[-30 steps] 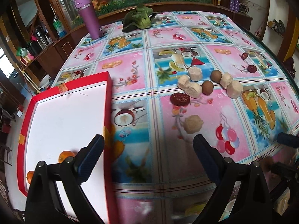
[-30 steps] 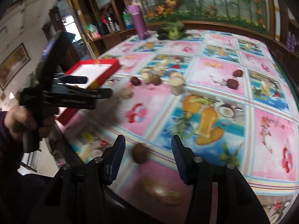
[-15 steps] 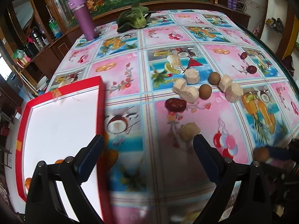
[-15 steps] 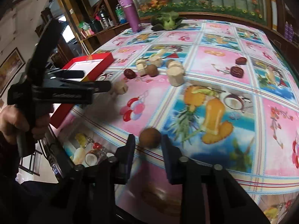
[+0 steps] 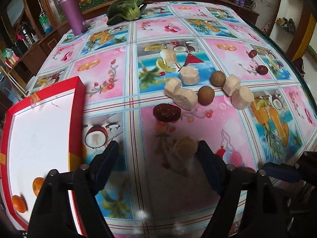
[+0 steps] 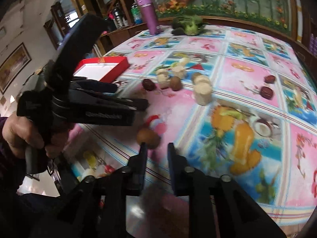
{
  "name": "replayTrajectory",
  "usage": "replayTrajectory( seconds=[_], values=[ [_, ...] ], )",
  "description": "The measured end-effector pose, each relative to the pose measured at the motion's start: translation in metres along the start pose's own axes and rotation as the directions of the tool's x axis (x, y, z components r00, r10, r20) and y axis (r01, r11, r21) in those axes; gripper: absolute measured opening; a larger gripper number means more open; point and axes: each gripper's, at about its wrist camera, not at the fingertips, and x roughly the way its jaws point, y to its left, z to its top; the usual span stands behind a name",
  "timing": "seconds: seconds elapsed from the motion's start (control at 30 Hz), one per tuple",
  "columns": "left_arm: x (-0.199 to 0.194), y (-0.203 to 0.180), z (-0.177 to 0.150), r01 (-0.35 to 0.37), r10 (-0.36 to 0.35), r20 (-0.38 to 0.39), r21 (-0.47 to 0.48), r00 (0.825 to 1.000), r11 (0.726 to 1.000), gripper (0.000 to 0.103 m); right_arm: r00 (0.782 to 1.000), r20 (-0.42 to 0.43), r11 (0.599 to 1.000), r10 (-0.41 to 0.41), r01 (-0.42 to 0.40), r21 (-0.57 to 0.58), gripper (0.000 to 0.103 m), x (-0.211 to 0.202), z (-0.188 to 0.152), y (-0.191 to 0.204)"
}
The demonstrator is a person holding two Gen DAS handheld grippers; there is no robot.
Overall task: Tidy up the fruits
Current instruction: 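Move both tools back toward the brown round fruits on the tablecloth, then grasp a brown round fruit with the right tool while the left tool grasps a beige one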
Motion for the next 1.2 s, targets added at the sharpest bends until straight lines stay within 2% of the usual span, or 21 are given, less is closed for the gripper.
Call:
replayTrajectory(
  seconds=[0.1, 0.13, 0.27, 0.37, 0.5, 0.57, 0.63, 0.7, 0.83, 0.97, 1.13, 1.2],
  values=[
    [-0.001, 0.003, -0.001, 0.049, -0.049, 0.005, -0.004, 0.999, 0.999, 0.068, 1.0, 0.007, 1.0, 0.013, -0.013, -0.01, 0.027, 0.004, 0.005, 0.006],
    [-0.001, 0.004, -0.001, 0.061, -0.061, 0.006, -0.003, 0.998, 0.998, 0.067, 1.0, 0.005, 1.0, 0.002, -0.002, -0.009, 0.027, 0.007, 0.007, 0.006],
    [-0.001, 0.005, -0.002, 0.071, -0.071, 0.016, 0.005, 0.997, 0.997, 0.064, 1.0, -0.016, 1.0, -0.015, 0.015, 0.005, 0.028, 0.018, 0.015, 0.007],
    [-0.002, 0.008, -0.001, 0.069, -0.069, 0.022, 0.001, 0.997, 0.998, 0.053, 0.999, -0.035, 1.0, -0.026, 0.026, 0.005, 0.027, 0.023, 0.016, 0.007],
    [-0.003, 0.01, -0.002, 0.072, -0.072, 0.026, 0.002, 0.997, 0.997, 0.048, 0.997, -0.052, 0.998, -0.051, 0.049, -0.033, 0.025, 0.021, 0.014, 0.012],
    [-0.004, 0.009, -0.004, 0.074, -0.074, 0.031, 0.003, 0.997, 0.997, 0.039, 0.997, -0.057, 0.998, -0.057, 0.055, -0.037, 0.025, 0.02, 0.013, 0.012],
    [-0.006, 0.01, -0.005, 0.079, -0.079, 0.034, 0.002, 0.996, 0.997, 0.034, 0.996, -0.057, 0.998, -0.062, 0.061, -0.024, 0.025, 0.019, 0.012, 0.011],
    [-0.008, 0.014, -0.008, 0.087, -0.086, 0.037, -0.014, 0.996, 0.996, 0.025, 0.996, -0.059, 0.998, -0.068, 0.067, -0.01, 0.025, 0.018, 0.012, 0.01],
    [-0.013, 0.021, -0.014, 0.118, -0.117, 0.039, -0.038, 0.992, 0.992, 0.025, 0.996, -0.054, 0.997, -0.072, 0.073, 0.016, 0.025, 0.015, 0.013, 0.011],
    [-0.029, 0.029, -0.021, 0.133, -0.129, 0.077, -0.051, 0.989, 0.99, 0.025, 0.997, -0.026, 0.997, -0.078, 0.079, 0.023, 0.025, 0.008, 0.017, 0.015],
    [-0.061, 0.048, -0.03, 0.131, -0.117, 0.145, -0.091, 0.983, 0.987, 0.025, 0.999, 0.01, 0.999, -0.052, 0.052, 0.006, 0.025, 0.005, 0.03, 0.031],
    [-0.075, 0.06, -0.035, 0.1, -0.077, 0.182, -0.119, 0.98, 0.988, 0.025, 0.999, 0.017, 0.999, -0.033, 0.033, -0.005, 0.025, 0.008, 0.039, 0.04]
  ],
)
